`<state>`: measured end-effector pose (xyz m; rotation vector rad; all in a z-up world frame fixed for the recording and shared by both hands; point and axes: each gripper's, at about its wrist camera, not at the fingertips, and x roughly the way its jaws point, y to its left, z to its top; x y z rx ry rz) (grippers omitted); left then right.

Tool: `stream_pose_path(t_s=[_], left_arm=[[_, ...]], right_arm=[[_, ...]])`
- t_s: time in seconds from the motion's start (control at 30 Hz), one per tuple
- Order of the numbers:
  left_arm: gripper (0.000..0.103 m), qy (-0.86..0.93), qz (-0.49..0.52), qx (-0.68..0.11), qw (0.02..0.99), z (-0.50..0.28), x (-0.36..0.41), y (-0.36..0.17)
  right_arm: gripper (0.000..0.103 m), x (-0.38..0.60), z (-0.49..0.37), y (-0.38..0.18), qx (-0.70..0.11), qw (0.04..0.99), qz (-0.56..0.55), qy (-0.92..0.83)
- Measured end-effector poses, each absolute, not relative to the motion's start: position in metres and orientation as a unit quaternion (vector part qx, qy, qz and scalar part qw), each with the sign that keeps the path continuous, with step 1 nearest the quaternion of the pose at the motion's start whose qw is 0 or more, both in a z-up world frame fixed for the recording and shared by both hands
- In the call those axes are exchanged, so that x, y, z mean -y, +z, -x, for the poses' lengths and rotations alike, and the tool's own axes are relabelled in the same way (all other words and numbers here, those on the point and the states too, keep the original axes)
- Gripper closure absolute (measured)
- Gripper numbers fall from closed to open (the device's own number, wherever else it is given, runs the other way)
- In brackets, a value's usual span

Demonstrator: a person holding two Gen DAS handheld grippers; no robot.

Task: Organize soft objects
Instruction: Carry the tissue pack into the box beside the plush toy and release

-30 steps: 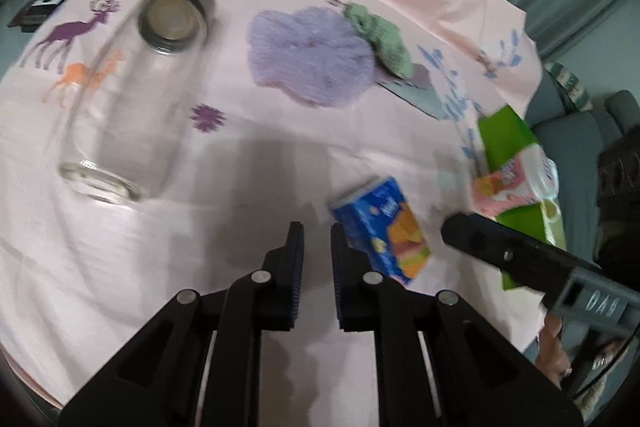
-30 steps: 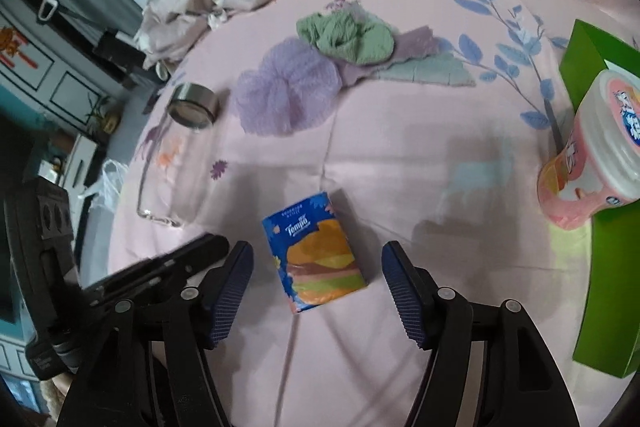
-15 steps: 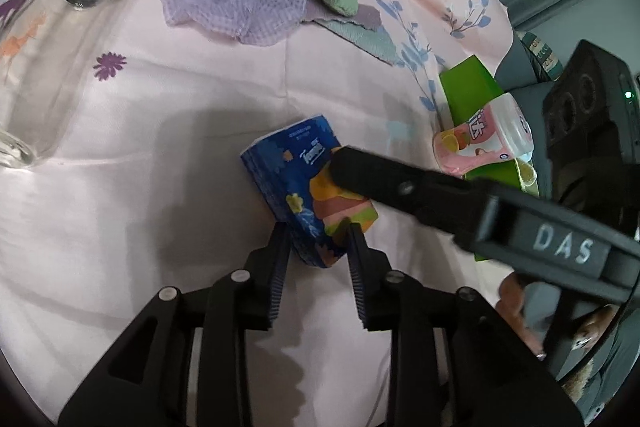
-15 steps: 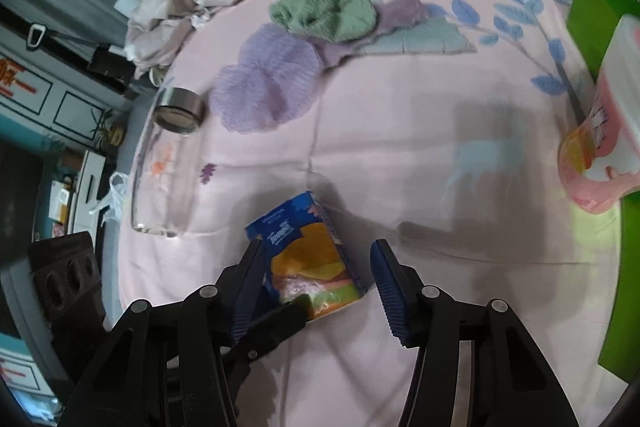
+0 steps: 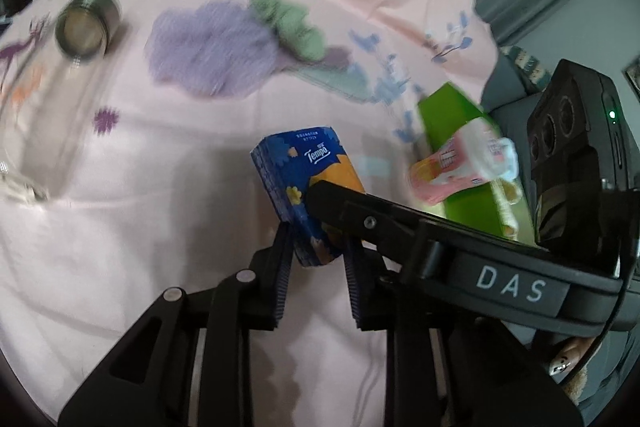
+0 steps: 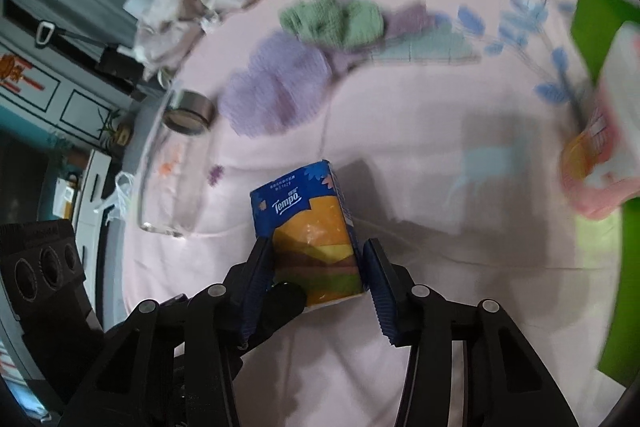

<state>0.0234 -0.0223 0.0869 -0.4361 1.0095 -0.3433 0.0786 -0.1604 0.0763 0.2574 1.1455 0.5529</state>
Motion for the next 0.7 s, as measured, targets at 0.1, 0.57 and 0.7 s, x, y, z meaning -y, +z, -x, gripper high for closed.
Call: stream_pose_path(t_s=[0.1, 0.57, 0.7], left_arm=[[0.080, -0.178, 0.193, -0.456, 0.851, -0.021, 0.037, 0.107], [0.080, -0.281, 0.127, -0.416, 0.855, -0.030, 0.136, 0.164], [0.080, -0.310, 0.109, -0.415, 0.848, -0.032, 0.170, 0.170]], right_arm=[[0.054, 0.174, -0.069, 0.098, -0.504, 0.818, -0.120, 0.249], [0.054, 0.279, -0.040, 0.157, -0.415, 0.878, -0.174, 0.162], [0.054, 0.313, -0.034, 0.161, -0.401, 0.884, -0.199, 0.132]])
